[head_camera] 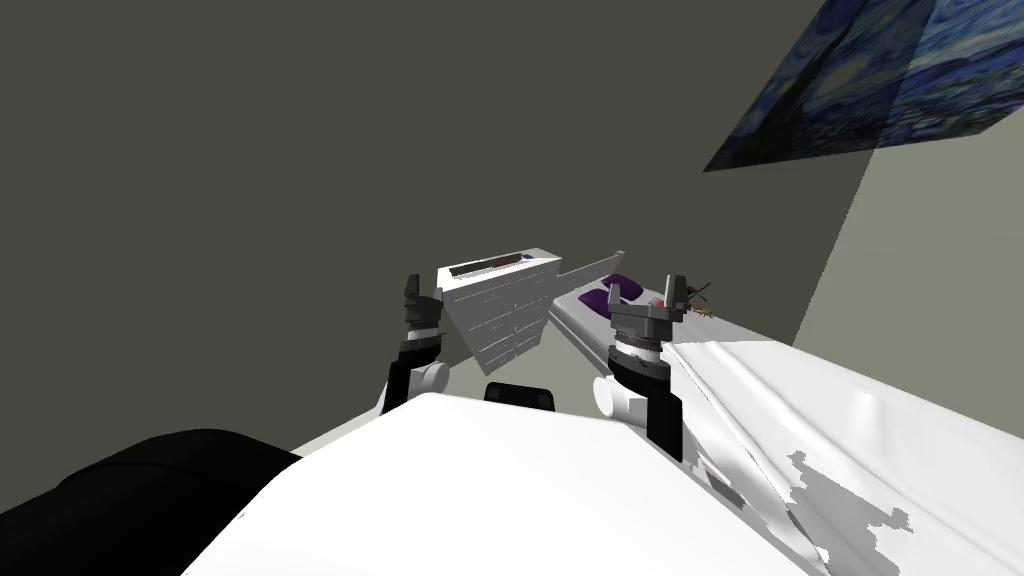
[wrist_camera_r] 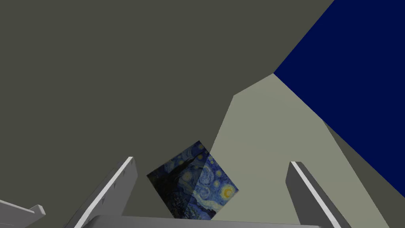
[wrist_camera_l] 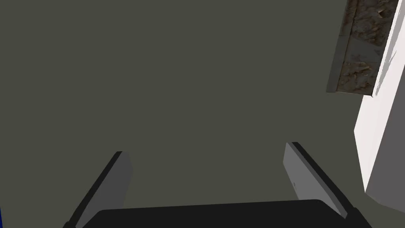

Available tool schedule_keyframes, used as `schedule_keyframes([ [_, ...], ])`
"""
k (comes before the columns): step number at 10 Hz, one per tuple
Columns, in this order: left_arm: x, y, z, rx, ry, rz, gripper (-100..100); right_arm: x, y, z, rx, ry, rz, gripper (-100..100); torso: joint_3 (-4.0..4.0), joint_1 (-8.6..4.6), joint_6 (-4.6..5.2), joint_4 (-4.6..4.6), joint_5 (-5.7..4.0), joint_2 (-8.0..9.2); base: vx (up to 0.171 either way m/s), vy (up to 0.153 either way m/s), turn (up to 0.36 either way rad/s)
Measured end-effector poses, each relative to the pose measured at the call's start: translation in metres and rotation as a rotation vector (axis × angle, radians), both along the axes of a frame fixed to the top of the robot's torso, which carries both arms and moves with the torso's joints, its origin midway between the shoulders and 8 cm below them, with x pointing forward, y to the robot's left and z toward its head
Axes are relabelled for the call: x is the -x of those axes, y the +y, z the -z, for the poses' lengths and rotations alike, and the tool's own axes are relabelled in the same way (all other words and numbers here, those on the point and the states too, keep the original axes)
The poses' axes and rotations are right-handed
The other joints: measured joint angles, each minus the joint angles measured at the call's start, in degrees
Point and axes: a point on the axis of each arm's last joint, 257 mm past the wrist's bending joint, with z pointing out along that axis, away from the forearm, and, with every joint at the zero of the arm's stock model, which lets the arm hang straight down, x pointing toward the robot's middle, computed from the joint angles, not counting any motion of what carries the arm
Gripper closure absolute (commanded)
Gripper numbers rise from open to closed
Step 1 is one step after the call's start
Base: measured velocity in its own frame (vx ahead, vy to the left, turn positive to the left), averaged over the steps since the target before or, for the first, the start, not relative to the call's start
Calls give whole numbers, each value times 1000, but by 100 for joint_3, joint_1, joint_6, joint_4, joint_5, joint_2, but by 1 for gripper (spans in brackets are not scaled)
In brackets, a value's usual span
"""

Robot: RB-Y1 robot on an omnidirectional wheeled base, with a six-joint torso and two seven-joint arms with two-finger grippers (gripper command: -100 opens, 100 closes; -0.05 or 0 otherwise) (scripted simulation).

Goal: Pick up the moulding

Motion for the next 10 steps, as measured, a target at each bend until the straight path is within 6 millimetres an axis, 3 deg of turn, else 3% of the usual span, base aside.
schedule_keyframes([
  [3, -18, -12, 5, -61, 50, 53, -100, 0, 0, 0, 0, 0, 0, 0, 25, -14, 1, 10, -3, 45, -130, -43, -8],
  [5, -39, -19, 21, -102, 109, 89, -100, 0, 0, 0, 0, 0, 0, 0, 37, -24, 1, 14, -5, 65, -151, -58, -12],
  [10, -78, -26, 45, -142, 216, 126, -100, 0, 0, 0, 0, 0, 0, 0, 20, -15, 0, 8, -4, 33, -77, -37, -11],
])
